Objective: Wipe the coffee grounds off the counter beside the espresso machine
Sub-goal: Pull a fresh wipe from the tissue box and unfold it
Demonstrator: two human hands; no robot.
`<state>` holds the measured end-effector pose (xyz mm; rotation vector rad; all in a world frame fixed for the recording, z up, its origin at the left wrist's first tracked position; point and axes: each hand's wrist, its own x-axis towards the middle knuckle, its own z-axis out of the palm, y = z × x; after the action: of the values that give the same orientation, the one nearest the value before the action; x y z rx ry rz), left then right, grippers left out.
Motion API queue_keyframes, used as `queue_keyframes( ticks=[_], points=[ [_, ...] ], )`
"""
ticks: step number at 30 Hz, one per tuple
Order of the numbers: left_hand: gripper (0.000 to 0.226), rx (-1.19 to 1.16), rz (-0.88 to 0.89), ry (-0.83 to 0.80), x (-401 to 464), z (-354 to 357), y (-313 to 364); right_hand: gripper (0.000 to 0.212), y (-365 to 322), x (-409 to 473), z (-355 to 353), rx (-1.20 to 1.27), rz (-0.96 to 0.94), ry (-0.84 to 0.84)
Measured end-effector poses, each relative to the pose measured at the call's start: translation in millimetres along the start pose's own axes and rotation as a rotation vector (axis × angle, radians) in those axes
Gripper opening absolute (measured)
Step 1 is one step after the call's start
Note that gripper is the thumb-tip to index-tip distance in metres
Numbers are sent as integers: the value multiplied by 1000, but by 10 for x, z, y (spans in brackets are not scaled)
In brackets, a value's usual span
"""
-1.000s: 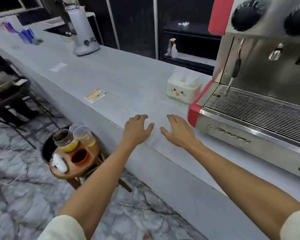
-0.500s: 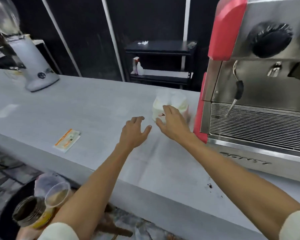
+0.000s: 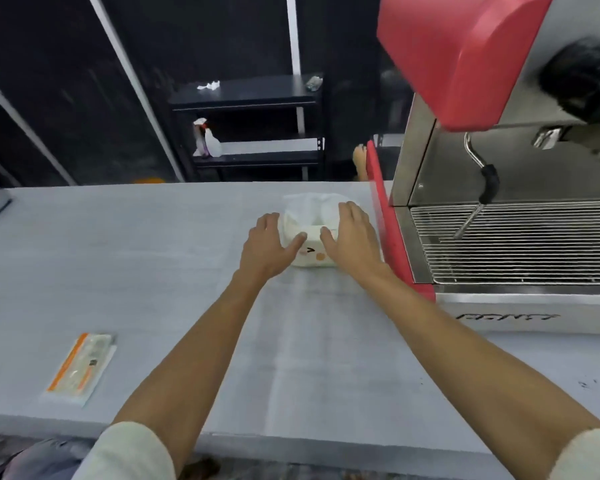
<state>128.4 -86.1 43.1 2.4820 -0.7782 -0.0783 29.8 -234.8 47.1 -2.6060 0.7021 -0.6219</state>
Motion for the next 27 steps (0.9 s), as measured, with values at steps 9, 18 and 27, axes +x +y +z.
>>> queue_keyframes(
  ticks=[9,18,27],
  points=[
    [108,-146,36,-165,303,80,-270,58,2,262,126,-114,156,159],
    [86,-299,103,-158,411,153,-285,43,-47,332,297,-57,187,130],
    [77,-300,128,-129,389,226,-300,20,-48,337,295,-60,181,225]
  ],
)
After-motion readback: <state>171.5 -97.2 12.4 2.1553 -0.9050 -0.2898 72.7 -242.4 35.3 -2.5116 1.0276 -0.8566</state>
